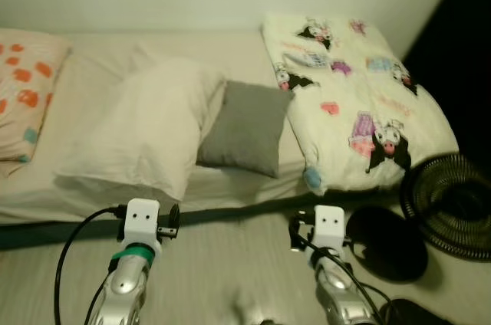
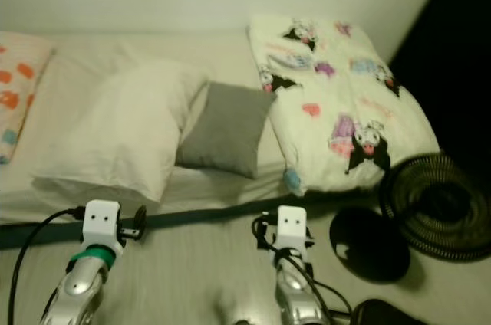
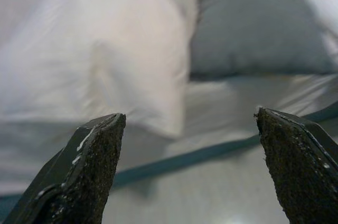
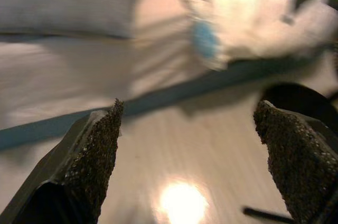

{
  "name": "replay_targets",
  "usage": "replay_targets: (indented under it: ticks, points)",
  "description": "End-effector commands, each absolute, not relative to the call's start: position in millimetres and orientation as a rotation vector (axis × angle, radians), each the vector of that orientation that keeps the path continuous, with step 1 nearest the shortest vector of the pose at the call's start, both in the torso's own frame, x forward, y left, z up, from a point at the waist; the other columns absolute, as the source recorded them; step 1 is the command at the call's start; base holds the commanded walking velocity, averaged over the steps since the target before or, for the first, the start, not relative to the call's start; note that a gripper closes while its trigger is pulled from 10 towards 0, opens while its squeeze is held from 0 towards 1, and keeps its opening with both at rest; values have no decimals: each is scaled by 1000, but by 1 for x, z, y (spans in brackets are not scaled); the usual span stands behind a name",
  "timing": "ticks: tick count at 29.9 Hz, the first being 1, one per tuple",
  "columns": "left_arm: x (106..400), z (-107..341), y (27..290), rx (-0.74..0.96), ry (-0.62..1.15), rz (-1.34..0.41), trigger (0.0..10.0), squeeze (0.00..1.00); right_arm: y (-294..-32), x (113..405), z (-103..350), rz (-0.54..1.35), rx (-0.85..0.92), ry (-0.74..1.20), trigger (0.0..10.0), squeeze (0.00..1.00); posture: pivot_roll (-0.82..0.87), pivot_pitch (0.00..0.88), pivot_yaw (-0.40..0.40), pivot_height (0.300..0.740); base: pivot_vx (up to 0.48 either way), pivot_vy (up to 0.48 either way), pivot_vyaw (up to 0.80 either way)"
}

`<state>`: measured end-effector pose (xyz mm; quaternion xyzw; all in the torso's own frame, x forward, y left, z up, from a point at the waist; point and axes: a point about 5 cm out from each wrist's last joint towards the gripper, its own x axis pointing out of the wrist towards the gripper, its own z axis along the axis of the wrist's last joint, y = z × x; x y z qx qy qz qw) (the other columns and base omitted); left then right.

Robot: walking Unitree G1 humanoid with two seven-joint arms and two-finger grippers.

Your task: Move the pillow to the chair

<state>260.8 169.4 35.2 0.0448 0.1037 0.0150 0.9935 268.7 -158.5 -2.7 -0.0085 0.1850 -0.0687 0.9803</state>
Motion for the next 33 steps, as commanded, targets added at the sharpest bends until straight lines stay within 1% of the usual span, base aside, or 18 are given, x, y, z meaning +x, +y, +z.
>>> replay_targets:
  ticks: [1,6,10,15,22,33]
  points:
    - [258,30,169,86,227,22,10000,0,-158,270,-2,-136,-26,373,10000,0,9,0,53,740,0,0,-800]
    - [265,34,165,70,212,3,10000,0,-158,277,4,-125,-27,354,10000,0,14,0,46,740,0,0,-800]
    - [269,35,166,57,209,20,10000,0,-158,278,4,-123,-23,356,10000,0,10,0,44,740,0,0,-756]
    - [272,40,164,43,191,8,10000,0,-157,279,5,-129,-16,357,10000,0,18,6,46,740,96,0,0]
    - [273,41,166,39,194,10,10000,0,-153,278,2,-134,-8,367,10000,0,16,17,50,740,353,0,0]
    - [273,42,168,35,192,7,10000,0,-155,277,0,-147,-8,385,10000,0,25,30,55,740,379,0,0]
